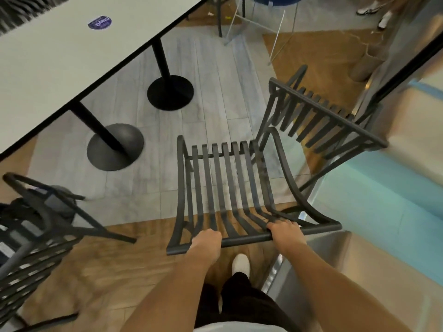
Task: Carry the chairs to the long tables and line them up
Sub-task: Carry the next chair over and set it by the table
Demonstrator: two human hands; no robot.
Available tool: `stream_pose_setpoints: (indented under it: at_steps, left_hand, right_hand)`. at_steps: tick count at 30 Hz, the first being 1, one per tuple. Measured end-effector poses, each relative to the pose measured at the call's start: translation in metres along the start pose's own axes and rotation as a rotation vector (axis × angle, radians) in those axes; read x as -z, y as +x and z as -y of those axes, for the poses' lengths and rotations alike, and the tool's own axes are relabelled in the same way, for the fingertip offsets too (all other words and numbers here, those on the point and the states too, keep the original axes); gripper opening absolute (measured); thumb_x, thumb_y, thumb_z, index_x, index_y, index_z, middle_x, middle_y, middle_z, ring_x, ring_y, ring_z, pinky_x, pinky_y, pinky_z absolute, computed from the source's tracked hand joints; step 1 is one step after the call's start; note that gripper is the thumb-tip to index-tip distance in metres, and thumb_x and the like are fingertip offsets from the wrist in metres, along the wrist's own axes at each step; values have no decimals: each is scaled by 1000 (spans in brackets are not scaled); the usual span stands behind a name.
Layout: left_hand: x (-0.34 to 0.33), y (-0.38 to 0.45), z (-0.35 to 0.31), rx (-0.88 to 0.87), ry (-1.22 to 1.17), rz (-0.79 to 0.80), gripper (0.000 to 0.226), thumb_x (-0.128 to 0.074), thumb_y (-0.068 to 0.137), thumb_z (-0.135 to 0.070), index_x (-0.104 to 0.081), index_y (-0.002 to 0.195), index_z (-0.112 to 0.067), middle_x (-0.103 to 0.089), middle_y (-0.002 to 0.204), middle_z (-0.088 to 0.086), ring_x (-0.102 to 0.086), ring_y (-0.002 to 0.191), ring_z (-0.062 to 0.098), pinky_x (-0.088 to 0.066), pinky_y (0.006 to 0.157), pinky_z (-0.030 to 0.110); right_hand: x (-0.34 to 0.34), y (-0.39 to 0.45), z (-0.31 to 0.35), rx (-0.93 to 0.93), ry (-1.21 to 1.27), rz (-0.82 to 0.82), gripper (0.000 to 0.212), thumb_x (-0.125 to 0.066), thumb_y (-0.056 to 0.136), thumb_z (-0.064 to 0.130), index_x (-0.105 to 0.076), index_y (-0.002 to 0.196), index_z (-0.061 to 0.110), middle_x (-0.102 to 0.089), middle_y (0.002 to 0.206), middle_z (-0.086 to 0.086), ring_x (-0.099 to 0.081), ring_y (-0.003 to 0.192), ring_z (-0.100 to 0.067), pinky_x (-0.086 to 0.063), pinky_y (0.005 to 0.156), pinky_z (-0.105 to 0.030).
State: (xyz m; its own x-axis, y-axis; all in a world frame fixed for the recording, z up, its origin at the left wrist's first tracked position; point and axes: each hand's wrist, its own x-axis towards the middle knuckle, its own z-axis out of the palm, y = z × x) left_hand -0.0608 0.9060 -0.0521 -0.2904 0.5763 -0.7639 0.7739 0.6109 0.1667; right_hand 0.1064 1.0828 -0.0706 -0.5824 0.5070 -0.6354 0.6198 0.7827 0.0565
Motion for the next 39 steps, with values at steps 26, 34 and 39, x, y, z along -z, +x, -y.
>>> stream_pose_setpoints:
  at_steps: [26,34,39]
  left_hand:
    - [2,-30,199,287,-308,-90,33,-50,100,-2,-61,130,-8,-62,124,12,-61,115,35,-52,97,46]
    - [37,-12,232,433,-414,-101,35,-48,101,-2,-59,133,-9,-60,130,13,-58,121,35,-49,103,49]
    - [67,6,245,520,-454,-80,36,-45,104,-5,-55,139,-10,-58,135,13,-55,127,36,-45,104,48]
  right_hand:
    - [93,86,213,289,-204,-28,44,-44,102,10,-59,136,34,-60,132,-1,-52,129,-28,-36,110,-46]
    - [145,147,255,393,-315,-19,53,-43,98,3,-58,136,36,-58,132,-3,-51,129,-30,-34,108,-45]
    - [180,185,275,485,-452,-10,51,-47,99,4,-53,142,31,-55,136,-6,-49,132,-32,-35,109,-47]
